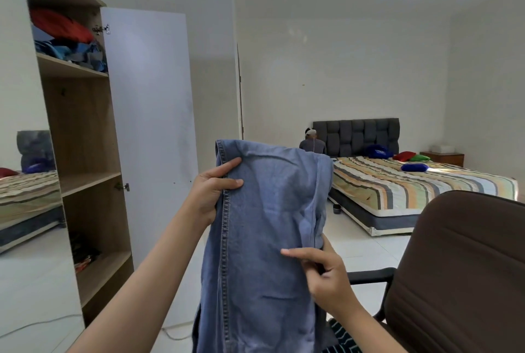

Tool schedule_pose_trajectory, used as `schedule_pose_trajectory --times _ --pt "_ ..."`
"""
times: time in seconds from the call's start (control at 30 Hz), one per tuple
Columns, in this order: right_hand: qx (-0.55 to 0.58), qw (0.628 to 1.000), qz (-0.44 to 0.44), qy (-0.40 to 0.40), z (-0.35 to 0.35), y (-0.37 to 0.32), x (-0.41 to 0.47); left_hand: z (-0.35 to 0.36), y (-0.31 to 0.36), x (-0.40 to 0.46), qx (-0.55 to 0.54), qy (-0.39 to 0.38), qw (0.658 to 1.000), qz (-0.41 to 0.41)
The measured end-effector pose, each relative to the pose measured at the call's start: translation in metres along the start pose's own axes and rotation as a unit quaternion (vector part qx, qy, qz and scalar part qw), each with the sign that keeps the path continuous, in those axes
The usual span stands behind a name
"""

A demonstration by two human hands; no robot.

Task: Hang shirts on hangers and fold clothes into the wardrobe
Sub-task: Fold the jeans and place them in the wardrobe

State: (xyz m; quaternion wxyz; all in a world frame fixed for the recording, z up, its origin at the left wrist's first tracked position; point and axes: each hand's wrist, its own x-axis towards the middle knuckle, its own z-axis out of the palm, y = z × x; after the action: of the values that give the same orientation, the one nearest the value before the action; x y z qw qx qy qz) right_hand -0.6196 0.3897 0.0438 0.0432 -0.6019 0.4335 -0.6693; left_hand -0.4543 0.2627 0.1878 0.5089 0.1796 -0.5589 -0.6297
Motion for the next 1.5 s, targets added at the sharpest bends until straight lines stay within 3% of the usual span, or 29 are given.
schedule_pose_trajectory --times 0.3,0.5,0.73,0.93,1.1,1.2,1.33,1.5 --pt "0.113 0.992 0.044 0.020 -0.017 -0.029 0.055 -0.030 -0.014 0.003 -0.037 0.003 0.999 -0.032" --pt "0.163 0.986 0.045 0.013 -0.023 -0.039 0.072 -0.054 -0.056 -0.012 -0.079 -0.073 0.993 -0.057" --pt "0.122 0.991 0.053 0.012 -0.027 -0.029 0.073 -0.046 -0.117 -0.037 -0.152 -0.172 0.962 -0.150" --pt "0.034 0.996 0.072 0.028 -0.038 -0.002 0.054 -0.028 -0.109 -0.042 -0.104 -0.101 0.978 -0.149" --pt "0.010 0.997 0.071 0.036 -0.045 0.013 0.040 -0.022 -0.088 -0.042 -0.047 -0.135 0.979 -0.146" --pt "0.032 0.996 0.082 0.030 -0.048 0.018 0.039 -0.018 -0.080 -0.037 -0.019 -0.114 0.987 -0.114" --pt "0.139 0.982 0.129 -0.026 -0.052 0.010 0.023 -0.014 -0.068 -0.026 -0.003 -0.078 0.993 -0.086" --pt "0.050 0.989 0.112 -0.080 -0.023 0.013 -0.007 -0.018 -0.052 -0.010 0.008 -0.040 0.996 -0.083"
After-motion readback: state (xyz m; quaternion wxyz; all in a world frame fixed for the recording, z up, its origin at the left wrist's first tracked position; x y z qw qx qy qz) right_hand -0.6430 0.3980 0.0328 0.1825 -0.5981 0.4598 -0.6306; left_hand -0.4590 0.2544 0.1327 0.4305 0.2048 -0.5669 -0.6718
